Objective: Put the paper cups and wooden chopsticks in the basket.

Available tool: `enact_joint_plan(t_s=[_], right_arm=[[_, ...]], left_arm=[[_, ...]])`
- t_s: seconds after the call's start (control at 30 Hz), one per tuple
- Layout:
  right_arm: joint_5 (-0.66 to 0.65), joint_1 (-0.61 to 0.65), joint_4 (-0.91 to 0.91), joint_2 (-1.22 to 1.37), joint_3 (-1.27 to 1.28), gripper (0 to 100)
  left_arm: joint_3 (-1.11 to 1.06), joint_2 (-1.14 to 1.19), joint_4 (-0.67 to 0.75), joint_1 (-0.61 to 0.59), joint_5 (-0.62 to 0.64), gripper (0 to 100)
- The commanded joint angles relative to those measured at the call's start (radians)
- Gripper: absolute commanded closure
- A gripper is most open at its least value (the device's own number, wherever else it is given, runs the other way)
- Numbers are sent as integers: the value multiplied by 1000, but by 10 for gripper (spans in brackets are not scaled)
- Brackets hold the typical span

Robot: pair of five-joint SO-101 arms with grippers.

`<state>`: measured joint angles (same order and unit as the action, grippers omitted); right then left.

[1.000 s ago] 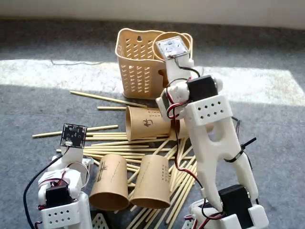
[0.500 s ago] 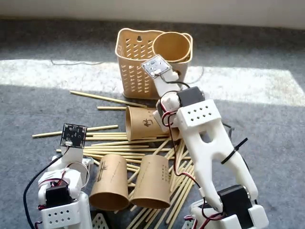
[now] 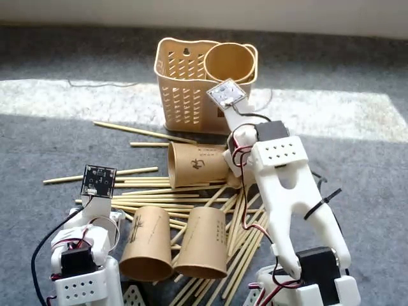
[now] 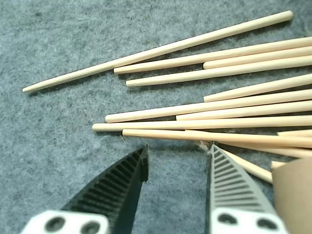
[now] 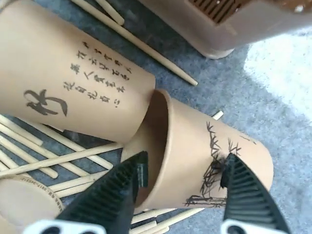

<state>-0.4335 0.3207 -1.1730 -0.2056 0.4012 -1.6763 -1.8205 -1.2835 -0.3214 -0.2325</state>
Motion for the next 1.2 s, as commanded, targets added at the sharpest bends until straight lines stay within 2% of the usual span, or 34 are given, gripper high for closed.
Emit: enact_joint_plan(t_s=[0.0, 0.07, 0.3, 1.17], right_arm=[[-25, -13, 33, -39, 30, 757], [-25, -27, 30, -42, 31, 765], [-28, -128, 30, -44, 28, 935], [-29, -427, 28, -45, 28, 943]], left_arm=[[-19, -8, 15, -12, -8, 811], [-19, -8, 15, -12, -8, 811], [-19, -8, 15, -12, -8, 811], [-19, -8, 15, -12, -8, 811]])
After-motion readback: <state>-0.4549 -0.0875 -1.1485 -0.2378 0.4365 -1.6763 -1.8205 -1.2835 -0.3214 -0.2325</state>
